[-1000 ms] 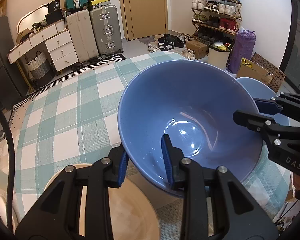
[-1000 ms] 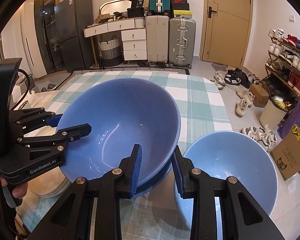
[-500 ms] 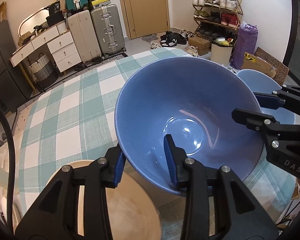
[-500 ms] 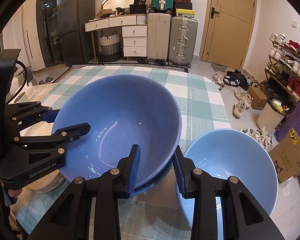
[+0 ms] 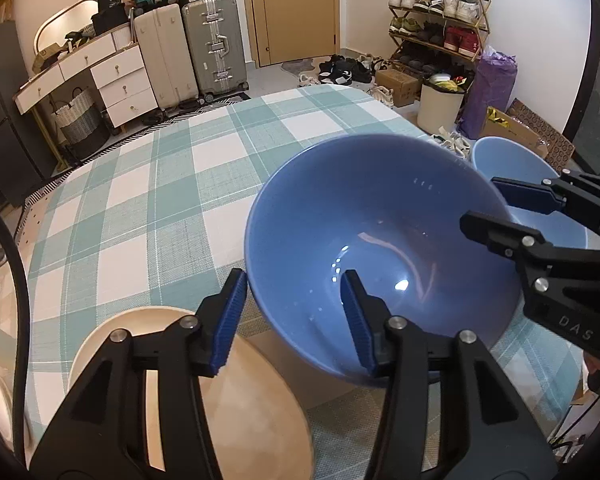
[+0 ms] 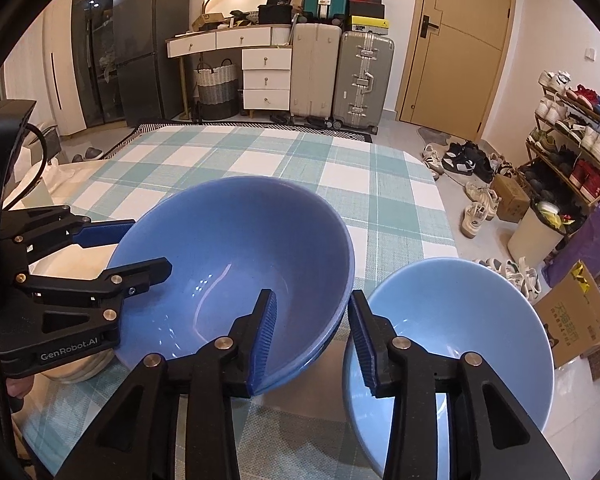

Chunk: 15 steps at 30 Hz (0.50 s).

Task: Organize plates and bowls
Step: 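Open both grippers and release the bowl inside the other bowl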

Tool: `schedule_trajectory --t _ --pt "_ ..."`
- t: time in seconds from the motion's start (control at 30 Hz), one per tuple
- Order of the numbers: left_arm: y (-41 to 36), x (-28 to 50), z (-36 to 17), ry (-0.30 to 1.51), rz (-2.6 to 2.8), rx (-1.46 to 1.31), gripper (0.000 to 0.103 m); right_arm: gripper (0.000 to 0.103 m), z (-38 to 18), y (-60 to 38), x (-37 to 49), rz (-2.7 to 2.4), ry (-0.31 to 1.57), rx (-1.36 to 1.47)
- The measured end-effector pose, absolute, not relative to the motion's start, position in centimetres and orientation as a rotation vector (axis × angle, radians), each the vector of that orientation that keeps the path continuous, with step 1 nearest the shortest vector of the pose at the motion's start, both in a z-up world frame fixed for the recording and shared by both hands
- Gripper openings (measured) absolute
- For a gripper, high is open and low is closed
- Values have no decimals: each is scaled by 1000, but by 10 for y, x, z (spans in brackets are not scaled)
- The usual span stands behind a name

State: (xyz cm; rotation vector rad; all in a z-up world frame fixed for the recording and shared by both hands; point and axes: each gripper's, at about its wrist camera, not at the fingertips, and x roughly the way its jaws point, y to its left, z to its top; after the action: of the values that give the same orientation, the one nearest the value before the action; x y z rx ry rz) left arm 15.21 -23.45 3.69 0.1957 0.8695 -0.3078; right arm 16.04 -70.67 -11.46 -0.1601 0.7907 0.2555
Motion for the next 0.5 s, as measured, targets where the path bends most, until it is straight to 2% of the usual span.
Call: schedule_trajectory --t 0.03,0.13,0.2,0.33,0.43,0.47,0.5 --pt "-234 153 37 870 -312 189 54 46 -114 -707 160 257 785 -162" --pt "-231 154 39 869 -323 163 73 52 -112 -708 159 253 767 -168" --pt "-228 154 41 875 -328 137 76 57 -110 -711 161 253 762 -164" --pt "-217 155 42 890 -340 71 79 87 -104 -716 160 254 749 -145" --pt "-213 153 45 878 -327 52 92 93 -101 -719 160 237 739 -139" --pt "-212 152 47 872 -328 45 100 95 -100 -720 160 228 740 -136" --pt "-210 149 49 855 -337 33 101 96 -99 -721 161 223 740 -125"
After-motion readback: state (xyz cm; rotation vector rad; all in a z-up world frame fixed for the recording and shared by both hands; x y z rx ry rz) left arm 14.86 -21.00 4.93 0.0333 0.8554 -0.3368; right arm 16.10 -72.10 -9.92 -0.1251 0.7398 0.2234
